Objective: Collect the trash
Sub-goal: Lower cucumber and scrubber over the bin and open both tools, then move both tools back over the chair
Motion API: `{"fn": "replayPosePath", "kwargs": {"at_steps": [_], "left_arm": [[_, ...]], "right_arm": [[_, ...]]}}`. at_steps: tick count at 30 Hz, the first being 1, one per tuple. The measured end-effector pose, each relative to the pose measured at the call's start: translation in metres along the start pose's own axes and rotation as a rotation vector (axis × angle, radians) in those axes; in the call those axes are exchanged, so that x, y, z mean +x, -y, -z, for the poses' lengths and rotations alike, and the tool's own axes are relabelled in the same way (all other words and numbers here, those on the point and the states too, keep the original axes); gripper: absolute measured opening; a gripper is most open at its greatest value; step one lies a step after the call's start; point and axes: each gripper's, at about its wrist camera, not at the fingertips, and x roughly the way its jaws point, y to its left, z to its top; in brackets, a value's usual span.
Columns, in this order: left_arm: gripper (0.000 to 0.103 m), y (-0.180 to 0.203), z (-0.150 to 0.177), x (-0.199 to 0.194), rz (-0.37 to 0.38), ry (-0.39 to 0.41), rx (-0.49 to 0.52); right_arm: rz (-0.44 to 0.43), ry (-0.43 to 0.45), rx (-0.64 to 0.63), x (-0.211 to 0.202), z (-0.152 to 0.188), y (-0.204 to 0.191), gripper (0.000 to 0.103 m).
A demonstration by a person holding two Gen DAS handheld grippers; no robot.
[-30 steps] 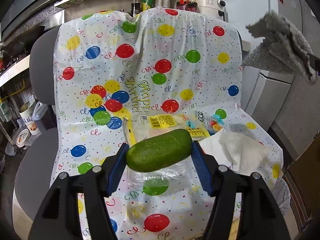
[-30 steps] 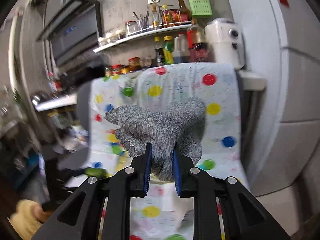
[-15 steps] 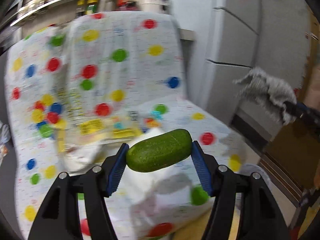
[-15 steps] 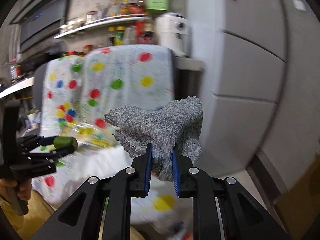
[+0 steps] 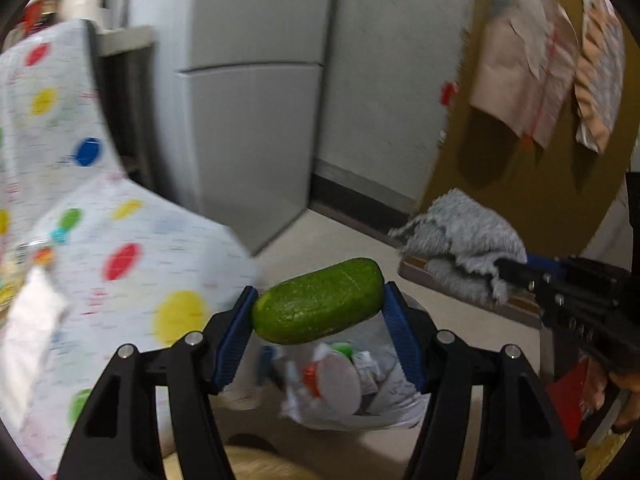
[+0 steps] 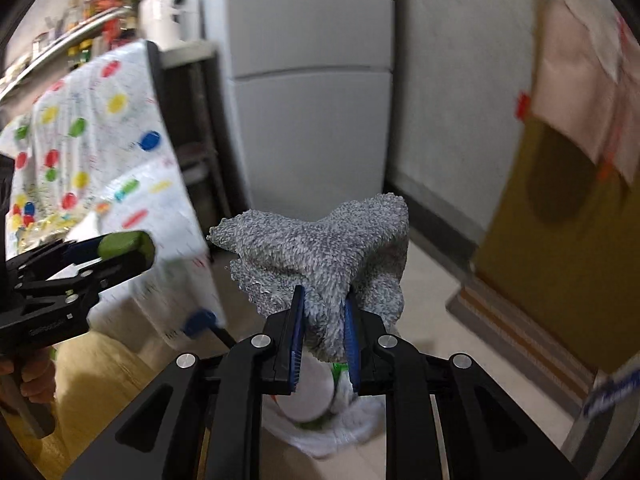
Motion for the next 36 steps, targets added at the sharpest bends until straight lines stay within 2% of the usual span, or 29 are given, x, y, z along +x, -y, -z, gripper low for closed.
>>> {"fn": "replayPosePath", "kwargs": {"at_steps": [5, 8, 10, 11, 13, 14, 15, 19, 23, 26, 31, 36], "left_arm": [[0.062, 0.016, -0.003, 0.042, 0.047, -0.071, 0.003], [0.063, 0.016, -0.006, 0.061, 0.038, -0.109, -0.005], [0.069, 0.013, -0.007, 0.067, 0.025, -0.117, -0.013], [0.071, 0.011, -0.008, 0.068, 0.023, -0.112, -0.019], [0.074, 0.002, -0.012, 0.064, 0.014, -0.104, -0.039], [0.074, -0.001, -0.013, 0.061, 0.007, -0.1, -0.046], [0.074, -0.007, -0.015, 0.056, -0.003, -0.091, -0.054], [0.074, -0.032, -0.02, 0.026, -0.061, -0.049, -0.089], [0.074, -0.054, -0.018, -0.014, -0.15, -0.008, -0.101], [0.074, -0.079, -0.007, -0.052, -0.222, 0.018, -0.139], [0.074, -0.124, 0.023, -0.107, -0.349, 0.033, -0.218], [0.074, -0.17, 0.058, -0.154, -0.47, 0.023, -0.312]], "right_arm": [[-0.002, -0.081, 0.022, 0.034, 0.01, 0.013, 0.019], [-0.016, -0.137, 0.038, 0.062, 0.012, 0.016, 0.021], [-0.028, -0.177, 0.045, 0.079, 0.014, 0.018, 0.028], [-0.032, -0.196, 0.05, 0.086, 0.016, 0.019, 0.038], [-0.033, -0.207, 0.059, 0.096, 0.016, 0.017, 0.044], [-0.034, -0.214, 0.059, 0.099, 0.015, 0.016, 0.056], [-0.038, -0.218, 0.064, 0.1, 0.013, 0.015, 0.06], [-0.023, -0.179, 0.059, 0.084, -0.001, 0.008, 0.061], [-0.019, -0.055, 0.013, 0.039, -0.03, -0.011, 0.061], [-0.051, 0.021, -0.026, 0.013, -0.052, -0.034, 0.063], [-0.181, 0.072, -0.07, -0.008, -0.075, -0.089, 0.065], [-0.313, 0.044, -0.207, 0.001, -0.083, -0.17, 0.065]]}}
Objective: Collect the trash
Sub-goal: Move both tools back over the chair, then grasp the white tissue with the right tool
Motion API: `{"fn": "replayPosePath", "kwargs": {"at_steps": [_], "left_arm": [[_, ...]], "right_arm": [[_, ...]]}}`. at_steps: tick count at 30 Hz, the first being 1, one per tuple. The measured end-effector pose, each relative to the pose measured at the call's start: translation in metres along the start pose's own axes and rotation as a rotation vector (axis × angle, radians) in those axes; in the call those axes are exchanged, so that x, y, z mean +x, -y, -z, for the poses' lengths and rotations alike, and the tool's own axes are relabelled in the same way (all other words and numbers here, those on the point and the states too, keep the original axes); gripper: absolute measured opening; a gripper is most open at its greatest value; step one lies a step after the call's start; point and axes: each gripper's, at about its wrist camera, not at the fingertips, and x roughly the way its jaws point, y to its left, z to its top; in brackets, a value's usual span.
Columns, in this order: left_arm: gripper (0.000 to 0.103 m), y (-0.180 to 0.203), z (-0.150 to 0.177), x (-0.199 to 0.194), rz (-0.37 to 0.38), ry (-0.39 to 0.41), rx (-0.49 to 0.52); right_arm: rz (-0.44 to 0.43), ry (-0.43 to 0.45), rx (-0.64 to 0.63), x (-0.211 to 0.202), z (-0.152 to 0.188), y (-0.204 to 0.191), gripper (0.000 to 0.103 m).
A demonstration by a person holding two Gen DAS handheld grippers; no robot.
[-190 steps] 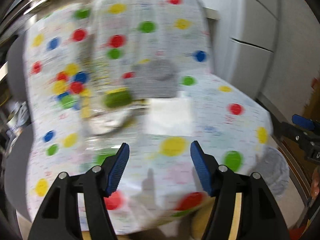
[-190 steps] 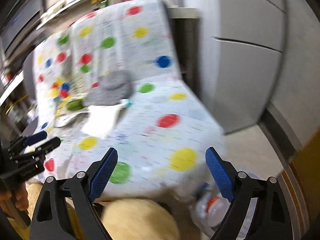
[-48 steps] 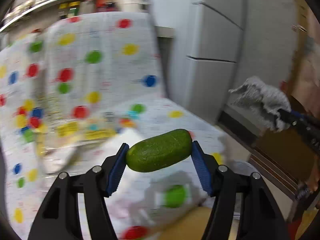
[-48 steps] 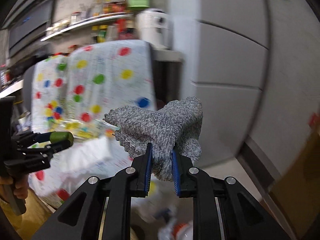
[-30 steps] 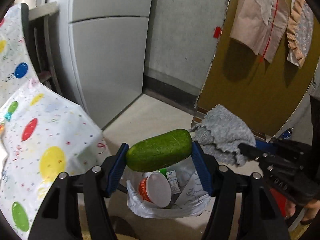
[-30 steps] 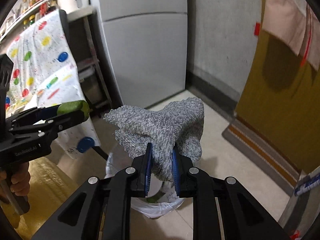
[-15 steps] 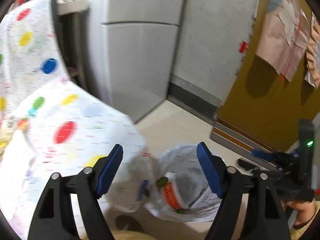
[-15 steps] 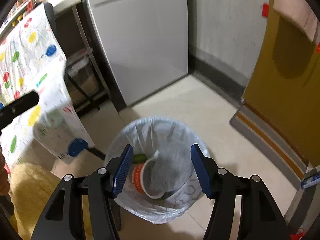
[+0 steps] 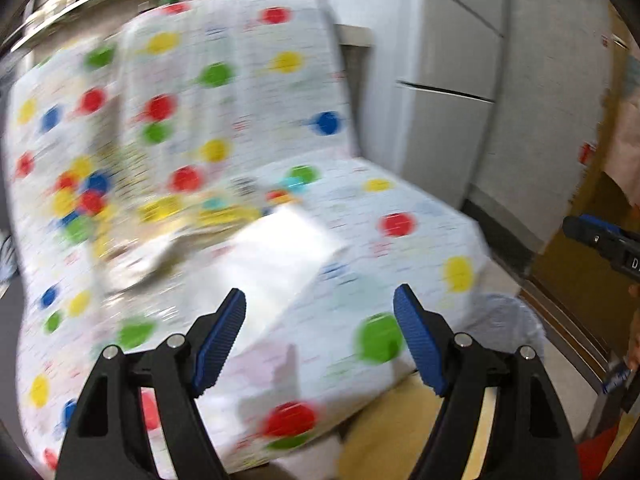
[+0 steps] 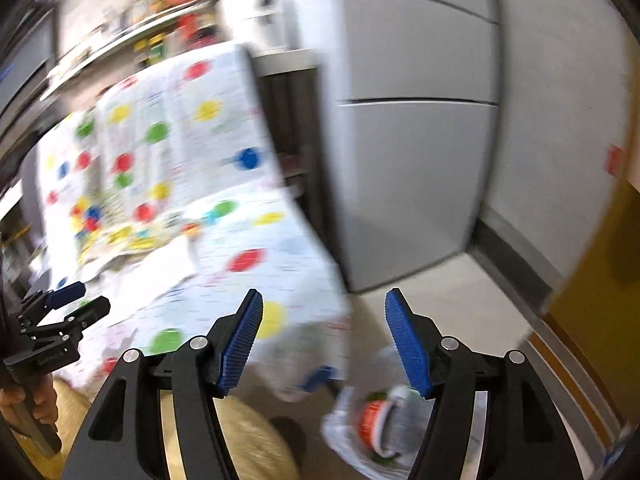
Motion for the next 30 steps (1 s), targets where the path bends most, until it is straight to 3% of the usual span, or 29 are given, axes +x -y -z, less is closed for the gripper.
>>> {"fn": "replayPosePath", "kwargs": {"at_steps": [7, 10, 13, 15, 17, 25, 30], "left_arm": [[0.074, -0.093, 0.021, -0.023, -0.158, 0.003, -0.128], [0.074, -0.122, 0.025, -0.026, -0.203, -0.001, -0.175], [0.074, -0.146, 0.028, -0.024, -0.248, -0.005, -0.21], [0.074, -0.159, 0.029, -0.021, -0.262, -0.014, -0.238], [0.074, -0.169, 0.029, -0.018, -0.272, -0.021, -0.261], [0.074, -0.178, 0.03, -0.014, -0.273, -0.026, -0.283], [0.074, -0.182, 0.031, -0.015, -0.274, -0.027, -0.29]], "right_arm": [[-0.223, -0.092, -0.177, 0.059, -0.003, -0.099, 0.065], [-0.28, -0.126, -0.235, 0.085, -0.004, -0.131, 0.065], [-0.315, -0.158, -0.285, 0.113, -0.005, -0.158, 0.072], [-0.323, -0.164, -0.305, 0.127, -0.007, -0.164, 0.083], [-0.312, -0.169, -0.315, 0.146, -0.012, -0.169, 0.086], [-0.371, -0.297, -0.182, 0.211, -0.032, -0.165, 0.087], [-0.467, -0.344, -0.263, 0.203, -0.019, -0.188, 0.088]]}}
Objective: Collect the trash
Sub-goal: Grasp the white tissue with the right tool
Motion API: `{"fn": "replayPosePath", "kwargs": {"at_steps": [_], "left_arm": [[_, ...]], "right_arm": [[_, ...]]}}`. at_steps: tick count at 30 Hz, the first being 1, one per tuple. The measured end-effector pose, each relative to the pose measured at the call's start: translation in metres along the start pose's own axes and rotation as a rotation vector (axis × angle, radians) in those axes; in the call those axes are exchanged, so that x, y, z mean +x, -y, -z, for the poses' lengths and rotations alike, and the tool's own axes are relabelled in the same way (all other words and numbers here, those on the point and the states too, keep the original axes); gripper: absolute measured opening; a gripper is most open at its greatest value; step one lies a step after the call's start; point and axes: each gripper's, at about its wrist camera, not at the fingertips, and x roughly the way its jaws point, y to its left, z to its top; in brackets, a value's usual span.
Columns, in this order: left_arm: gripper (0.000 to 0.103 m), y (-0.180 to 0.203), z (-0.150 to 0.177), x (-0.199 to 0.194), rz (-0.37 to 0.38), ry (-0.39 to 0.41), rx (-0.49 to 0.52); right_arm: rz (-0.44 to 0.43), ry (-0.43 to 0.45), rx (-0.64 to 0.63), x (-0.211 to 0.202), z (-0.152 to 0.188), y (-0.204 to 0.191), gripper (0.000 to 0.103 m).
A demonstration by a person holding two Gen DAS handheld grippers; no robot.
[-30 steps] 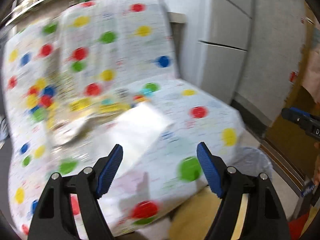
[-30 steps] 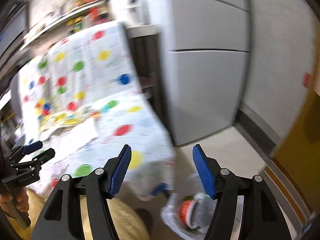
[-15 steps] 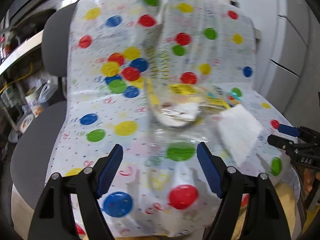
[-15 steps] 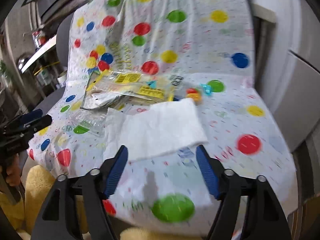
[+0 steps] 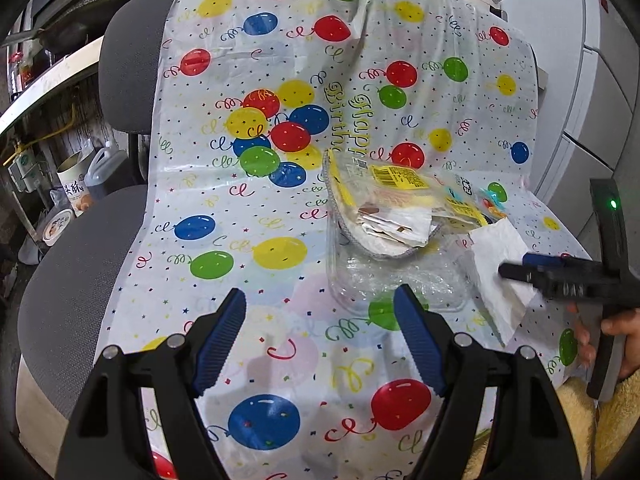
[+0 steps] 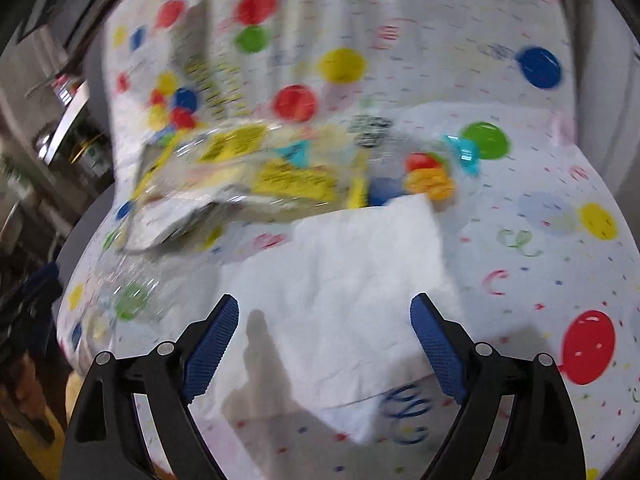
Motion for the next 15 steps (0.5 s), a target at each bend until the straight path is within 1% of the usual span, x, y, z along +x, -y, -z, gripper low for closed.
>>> {"fn": "replayPosePath", "kwargs": {"at_steps": [2, 3, 6, 7, 9, 10, 11, 12, 13, 14, 15], "left_arm": [[0.074, -0.001, 0.0, -0.001, -0.001, 0.003, -0.003], [0.074, -0.001, 0.0, -0.001, 0.0, 0.003, -0.003], [0.074, -0.001, 0.001, -0.001, -0.001, 0.001, -0.006], [0.074, -0.001, 0.001, -0.001, 0.001, 0.0, -0.005], [0.074, 0.0, 0.003, -0.002, 0.001, -0.001, -0.003], [0.074, 0.0, 0.003, -0.003, 0.002, 0.0, 0.0], [0.074, 0.0, 0.004, -0.003, 0.0, 0.0, 0.002], [0.074, 0.0, 0.004, -0.004, -0.004, 0.001, 0.005], [0.074, 0.0, 0.004, -0.004, -0.003, 0.0, 0.006], [0.074, 0.0, 0.004, -0.004, -0.001, -0.002, 0.007], [0.074, 0.0, 0.004, -0.004, 0.0, -0.004, 0.009]], "right_arm": [[-0.024, -0.018, -0.05, 0.0, 0.006, -0.016, 0.088], [-0.007, -0.023, -0.093, 0.001, 0.01, -0.027, 0.088], [0.085, -0.027, -0.187, 0.006, 0.017, -0.045, 0.088], [0.11, -0.013, -0.205, 0.007, 0.019, -0.048, 0.089], [0.094, -0.003, -0.166, 0.006, 0.021, -0.043, 0.089], [0.093, 0.001, -0.149, 0.005, 0.02, -0.04, 0.085], [0.101, 0.011, -0.129, 0.003, 0.021, -0.037, 0.075], [0.114, 0.019, -0.115, 0.001, 0.021, -0.034, 0.069], [0.128, 0.028, -0.086, -0.003, 0.021, -0.028, 0.054], [0.127, 0.032, -0.061, -0.007, 0.021, -0.022, 0.037], [0.126, 0.034, -0.039, -0.009, 0.021, -0.017, 0.027]]}}
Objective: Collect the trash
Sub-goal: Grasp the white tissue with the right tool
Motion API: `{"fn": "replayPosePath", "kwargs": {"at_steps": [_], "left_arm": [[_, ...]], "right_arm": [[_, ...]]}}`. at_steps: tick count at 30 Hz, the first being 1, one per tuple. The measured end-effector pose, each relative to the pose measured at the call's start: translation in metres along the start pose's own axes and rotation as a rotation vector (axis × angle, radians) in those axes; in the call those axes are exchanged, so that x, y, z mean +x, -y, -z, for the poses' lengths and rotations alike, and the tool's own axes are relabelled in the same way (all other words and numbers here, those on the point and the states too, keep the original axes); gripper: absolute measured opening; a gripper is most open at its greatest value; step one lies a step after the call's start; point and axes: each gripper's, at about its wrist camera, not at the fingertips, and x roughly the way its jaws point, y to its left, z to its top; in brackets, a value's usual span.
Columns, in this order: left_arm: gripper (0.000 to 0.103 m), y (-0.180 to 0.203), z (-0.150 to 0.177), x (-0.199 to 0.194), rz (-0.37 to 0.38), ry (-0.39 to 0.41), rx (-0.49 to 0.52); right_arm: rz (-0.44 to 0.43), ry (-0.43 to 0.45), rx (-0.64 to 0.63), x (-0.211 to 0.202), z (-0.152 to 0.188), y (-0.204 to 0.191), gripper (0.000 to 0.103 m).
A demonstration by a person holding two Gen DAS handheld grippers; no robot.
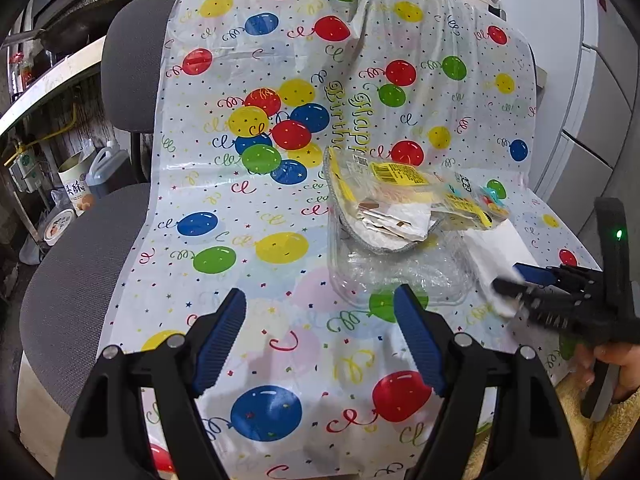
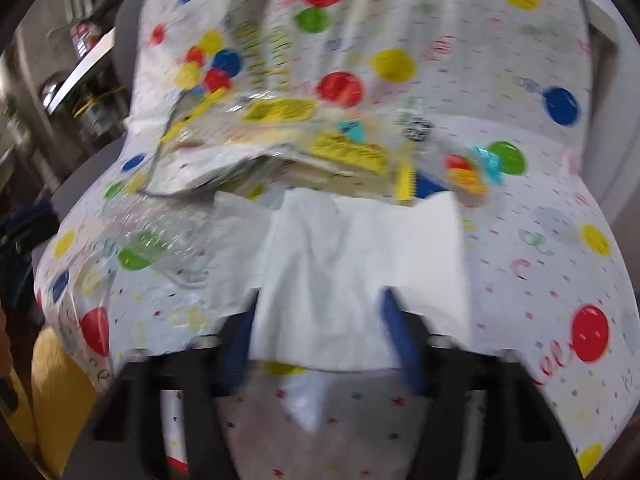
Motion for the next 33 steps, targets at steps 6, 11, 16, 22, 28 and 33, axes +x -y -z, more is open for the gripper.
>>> {"fn": "replayPosePath", "kwargs": {"at_steps": [6, 11, 16, 22, 28, 33], "left_arm": [[0.074, 0.008, -0.01, 0.003, 0.01, 0.001, 0.018], [0.074, 0.038, -0.029, 0.009, 0.049, 0.018, 0.066], [0.074, 0.086, -0.044, 0.026, 0.089, 0.021, 0.133], [0.074, 0.137, -0.063, 0.061, 0.134, -0.015, 0.163], [0.074, 0.174, -0.079, 0.1, 0.165, -0.096, 0.179], [0.074, 0.209, -0.07, 0.107, 0.243, -0.111, 0.2]], "right_arm": [[0.087, 0.126, 0.043, -0.043, -0.003, 0.02, 0.001], [0.188, 0.262, 0.129, -0.099, -0.002, 0.048, 0.001], [0.212, 0.307, 0.173, -0.121, 0.008, 0.068, 0.001], [0.215, 0.321, 0.196, -0.125, 0.014, 0.086, 0.001], [0.212, 0.334, 0.228, -0.123, 0.015, 0.108, 0.002], [0.232, 0.339, 0.243, -0.121, 0.016, 0.124, 0.002]]}}
